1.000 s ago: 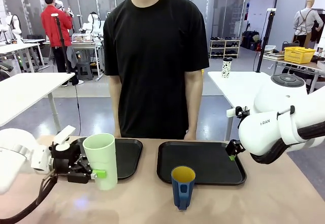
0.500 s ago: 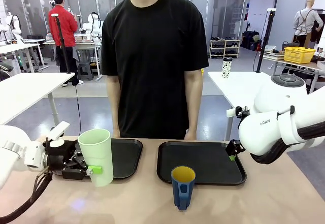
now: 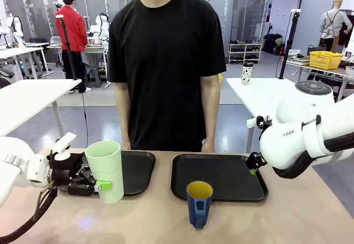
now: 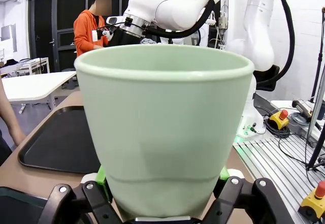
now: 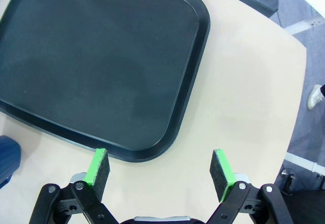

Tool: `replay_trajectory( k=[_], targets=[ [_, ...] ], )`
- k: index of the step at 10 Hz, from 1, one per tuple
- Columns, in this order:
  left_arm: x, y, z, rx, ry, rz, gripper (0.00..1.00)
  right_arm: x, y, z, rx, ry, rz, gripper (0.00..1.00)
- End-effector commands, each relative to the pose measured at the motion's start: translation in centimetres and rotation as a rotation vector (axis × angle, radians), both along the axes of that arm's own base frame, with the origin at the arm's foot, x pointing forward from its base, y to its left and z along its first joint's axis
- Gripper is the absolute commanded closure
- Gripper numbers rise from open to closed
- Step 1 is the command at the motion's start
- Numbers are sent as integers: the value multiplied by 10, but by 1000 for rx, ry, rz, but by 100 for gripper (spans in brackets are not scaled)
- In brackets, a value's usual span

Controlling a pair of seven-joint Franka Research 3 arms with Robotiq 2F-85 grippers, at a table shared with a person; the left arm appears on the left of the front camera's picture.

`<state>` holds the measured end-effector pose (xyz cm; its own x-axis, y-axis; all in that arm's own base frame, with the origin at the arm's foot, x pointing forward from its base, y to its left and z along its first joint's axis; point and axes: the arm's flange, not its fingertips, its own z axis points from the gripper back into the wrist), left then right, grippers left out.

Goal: Sort and store the cups by type.
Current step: Pick up the Reusable plastic cup, then place the picked Reusable plastic cup into the Flat Tray indicated by the person.

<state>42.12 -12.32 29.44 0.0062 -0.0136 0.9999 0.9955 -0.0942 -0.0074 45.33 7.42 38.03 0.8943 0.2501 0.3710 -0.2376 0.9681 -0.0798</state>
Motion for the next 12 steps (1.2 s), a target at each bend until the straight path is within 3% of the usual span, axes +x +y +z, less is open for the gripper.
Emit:
replay_trajectory(
  k=[1,12],
  targets=[
    [1,-1,2,-3,-6,-3,56,1,0,1,-2,-2,3,0],
    [1,-1,2,-3,-6,-3,56,1,0,1,-2,-2,3,0]
  ],
)
